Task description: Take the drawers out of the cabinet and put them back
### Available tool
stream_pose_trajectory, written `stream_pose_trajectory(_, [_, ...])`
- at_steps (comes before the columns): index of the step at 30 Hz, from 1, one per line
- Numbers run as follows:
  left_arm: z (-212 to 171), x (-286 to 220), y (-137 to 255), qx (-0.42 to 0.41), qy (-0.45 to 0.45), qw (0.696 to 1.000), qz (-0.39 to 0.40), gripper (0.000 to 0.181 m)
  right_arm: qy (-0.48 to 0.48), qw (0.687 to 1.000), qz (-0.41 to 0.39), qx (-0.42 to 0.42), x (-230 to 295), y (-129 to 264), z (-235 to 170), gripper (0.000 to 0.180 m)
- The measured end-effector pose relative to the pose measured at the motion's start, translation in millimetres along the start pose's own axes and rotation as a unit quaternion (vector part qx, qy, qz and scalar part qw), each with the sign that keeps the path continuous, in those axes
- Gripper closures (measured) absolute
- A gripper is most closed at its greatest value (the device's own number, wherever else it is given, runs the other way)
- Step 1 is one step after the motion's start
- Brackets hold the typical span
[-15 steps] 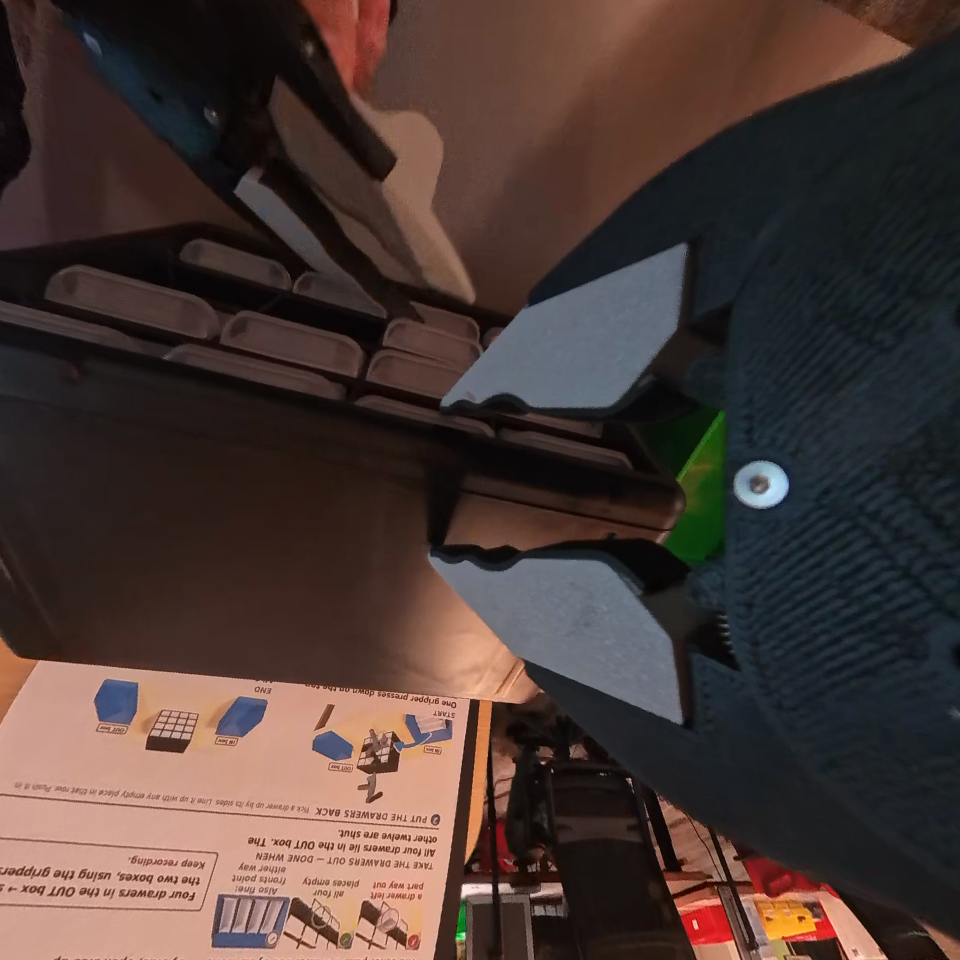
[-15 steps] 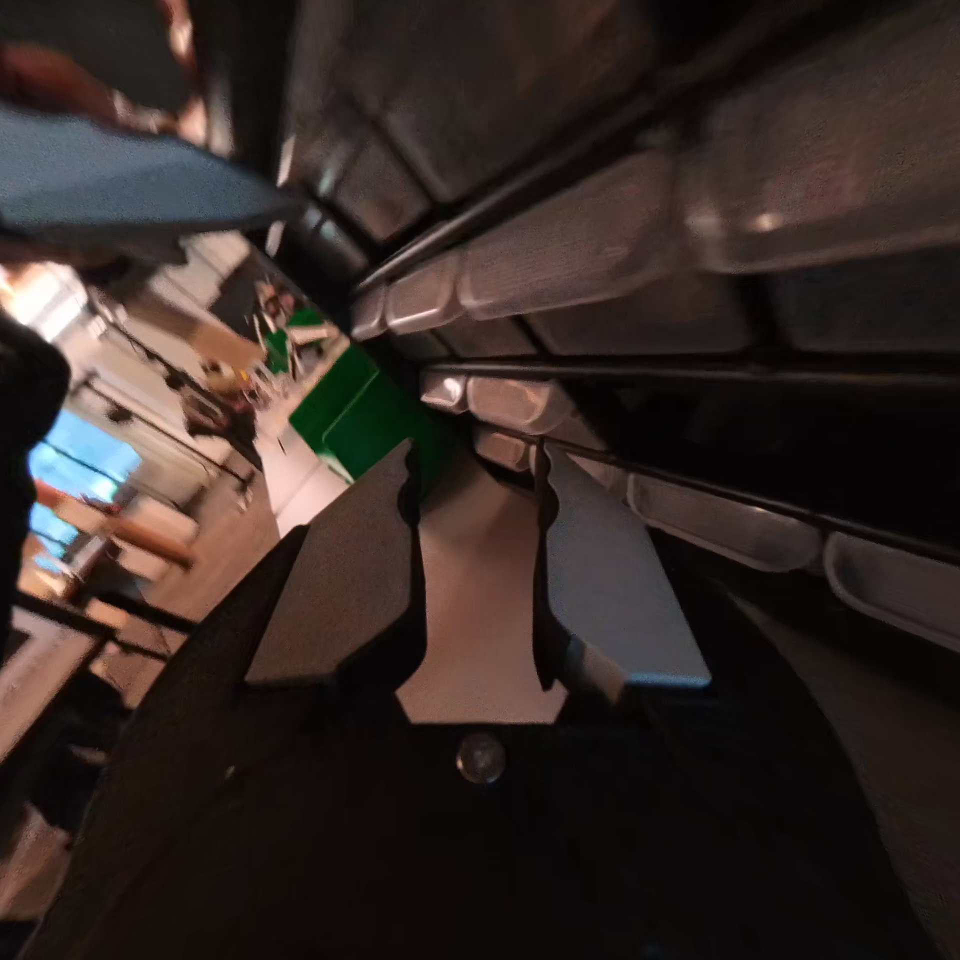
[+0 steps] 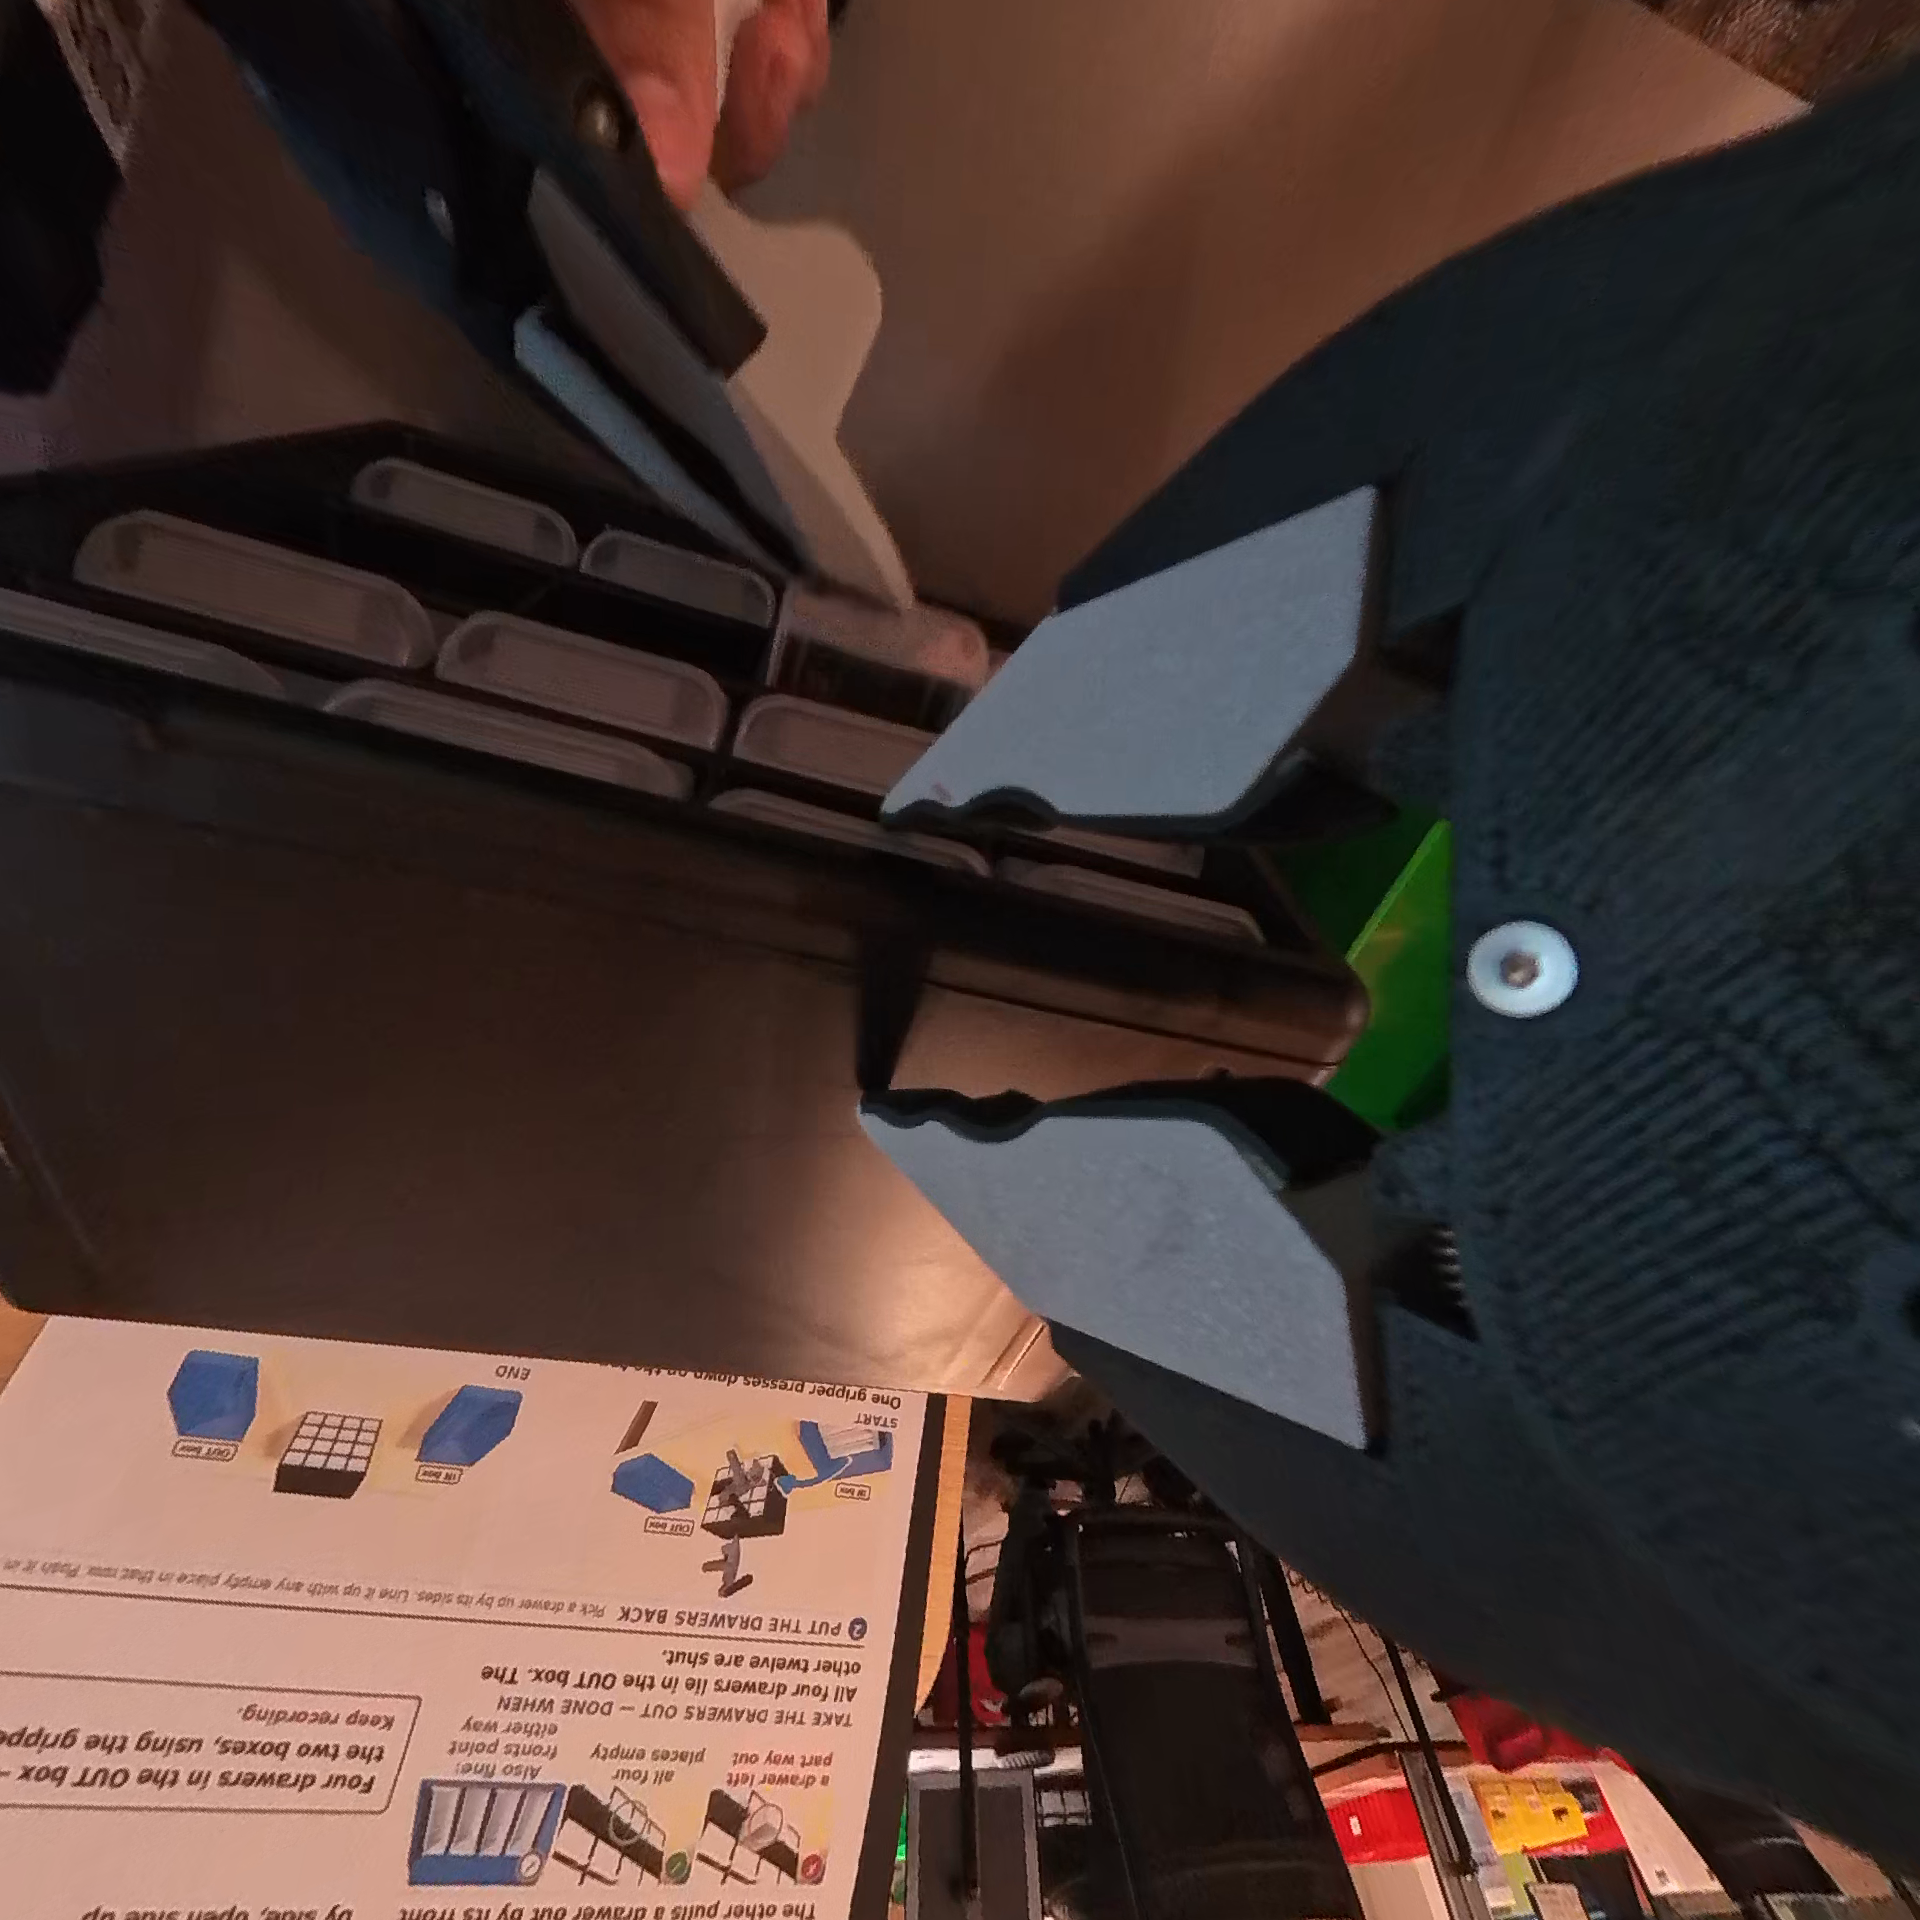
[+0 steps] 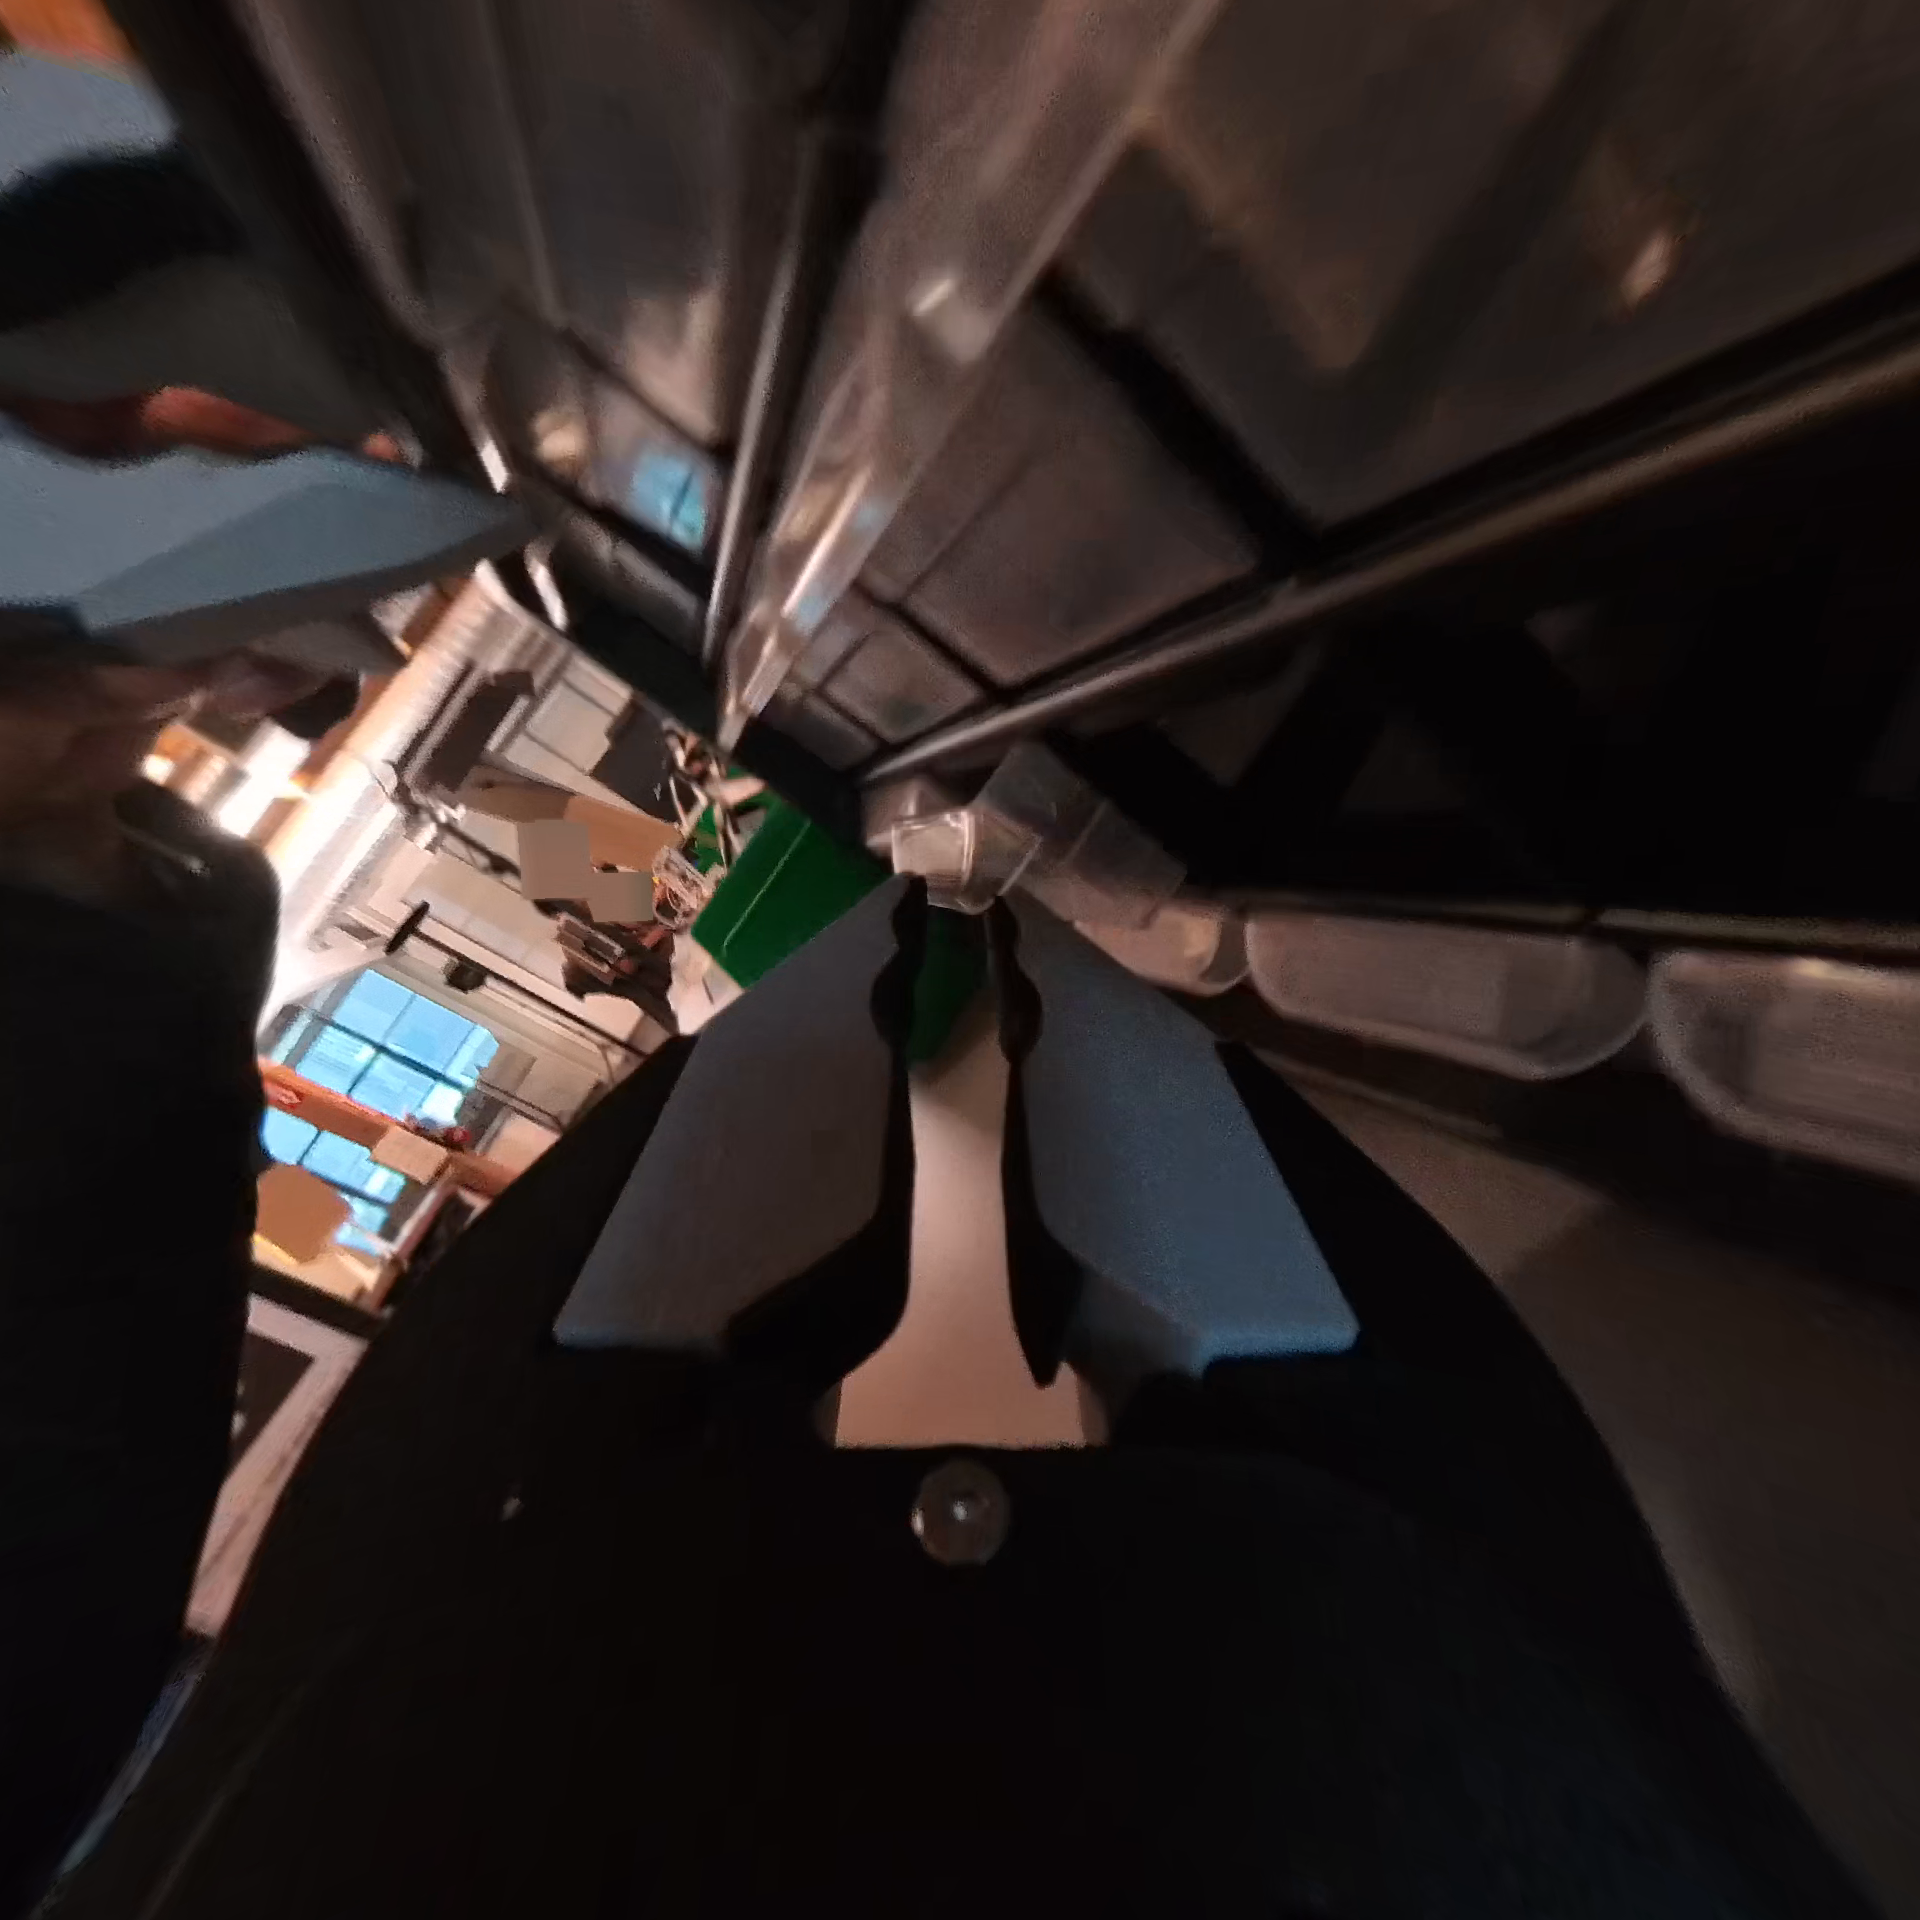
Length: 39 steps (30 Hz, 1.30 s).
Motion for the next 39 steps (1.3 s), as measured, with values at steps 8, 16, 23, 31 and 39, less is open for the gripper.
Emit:
stream_pose_trajectory(8, [-0.3, 0.1, 0.1, -0.004, 0.000, 1.000, -0.001, 0.133, 0.175, 0.976, -0.048, 0.123, 26.9, 42.6, -27.8, 0.149])
stream_pose_trajectory(16, [2.7, -0.8, -0.8, 0.017, -0.011, 1.000, 0.003, 0.132, 0.509, 0.832, -0.099, 0.199, 63.2, 47.4, 9.4, 0.118])
stream_pose_trajectory(23, [4.6, -0.8, -1.2, 0.030, -0.013, 0.999, 0.003, 0.132, 0.719, 0.596, -0.131, 0.333, 51.4, 2.4, -10.8, 0.113])
stream_pose_trajectory(31, [5.3, -1.3, -1.7, 0.036, -0.020, 0.999, 0.005, 0.132, 0.783, 0.515, -0.131, 0.323, 51.5, -4.4, -6.9, 0.129])
stream_pose_trajectory(39, [4.8, -1.9, -1.9, 0.032, -0.017, 0.999, 0.010, 0.132, 0.775, 0.485, -0.132, 0.383, 39.7, -17.3, -16.9, 0.153])
Point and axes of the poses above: each gripper's, where its closed fingertips meet, y back along the fingers, z out of its top, x = y × z across the jaws, the point moved 8 cm from there along y, back along the fingers, and after that the axes turned 8 degrees about -x, right-handed, at the moved point
